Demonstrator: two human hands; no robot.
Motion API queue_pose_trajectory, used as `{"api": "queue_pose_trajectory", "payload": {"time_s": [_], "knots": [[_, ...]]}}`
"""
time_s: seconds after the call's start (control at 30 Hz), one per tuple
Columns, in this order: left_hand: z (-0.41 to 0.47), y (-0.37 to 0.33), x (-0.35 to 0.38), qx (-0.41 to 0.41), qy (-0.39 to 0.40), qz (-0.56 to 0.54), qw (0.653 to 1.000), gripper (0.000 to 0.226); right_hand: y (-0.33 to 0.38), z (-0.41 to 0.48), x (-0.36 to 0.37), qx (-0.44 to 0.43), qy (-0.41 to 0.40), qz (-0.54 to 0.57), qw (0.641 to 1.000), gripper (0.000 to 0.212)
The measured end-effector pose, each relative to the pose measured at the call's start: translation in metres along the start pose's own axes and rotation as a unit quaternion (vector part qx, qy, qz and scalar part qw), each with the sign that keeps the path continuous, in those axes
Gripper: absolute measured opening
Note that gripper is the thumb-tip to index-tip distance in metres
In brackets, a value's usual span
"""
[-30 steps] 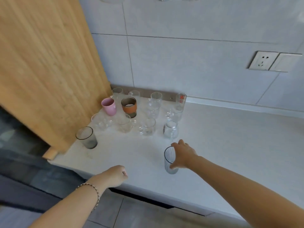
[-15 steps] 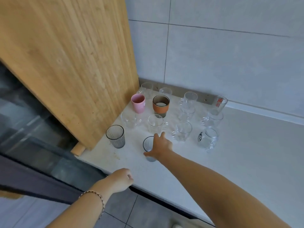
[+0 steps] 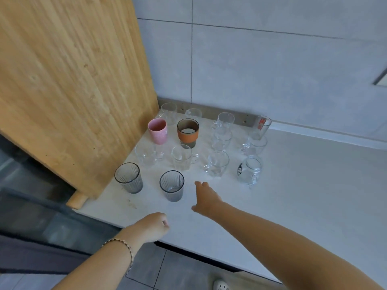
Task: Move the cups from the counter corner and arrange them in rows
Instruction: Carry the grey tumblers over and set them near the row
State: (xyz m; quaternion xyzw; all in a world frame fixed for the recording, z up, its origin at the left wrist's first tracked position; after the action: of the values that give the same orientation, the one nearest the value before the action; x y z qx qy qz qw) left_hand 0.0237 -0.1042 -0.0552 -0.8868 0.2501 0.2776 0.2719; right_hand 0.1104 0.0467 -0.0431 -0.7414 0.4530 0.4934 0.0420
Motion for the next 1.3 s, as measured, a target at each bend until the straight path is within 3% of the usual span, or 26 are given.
{"api": "queue_pose_trajectory", "payload": {"time_s": [0.17, 0.5, 0.73, 0.97, 1.3], "knots": [[0.025, -0.068, 0.010, 0.052, 0.032, 0.056, 0.997, 0.012, -0.115, -0.048, -0.013, 0.105, 0.049, 0.014, 0.993, 0.043], [0.054, -0.270, 0.052, 0.176, 0.041, 0.169, 0.969, 0.023, -0.341, -0.168, -0.080, 0.278, -0.038, 0.073, 0.957, 0.041], [0.068, -0.448, 0.123, 0.240, 0.062, 0.243, 0.938, 0.029, -0.505, -0.247, -0.098, 0.336, -0.091, 0.132, 0.928, 0.035], [0.083, -0.623, 0.215, 0.280, 0.085, 0.285, 0.913, 0.015, -0.664, -0.314, -0.127, 0.371, -0.095, 0.162, 0.909, 0.031], [0.127, -0.735, 0.263, 0.240, 0.107, 0.278, 0.924, 0.010, -0.798, -0.314, -0.183, 0.394, -0.144, 0.181, 0.889, 0.039]]}}
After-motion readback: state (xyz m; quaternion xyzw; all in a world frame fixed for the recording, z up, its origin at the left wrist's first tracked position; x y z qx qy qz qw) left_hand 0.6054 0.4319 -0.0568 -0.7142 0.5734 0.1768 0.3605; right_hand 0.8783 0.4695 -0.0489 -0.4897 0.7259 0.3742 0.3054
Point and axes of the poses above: each hand's wrist, its own z-axis towards the middle knuckle, its own x-axis out of the palm, y = z × x, the point moved 2 cm from there along z, towards the middle knuckle, and after that the axes turned 2 degrees about z, right-handed, at the moved point
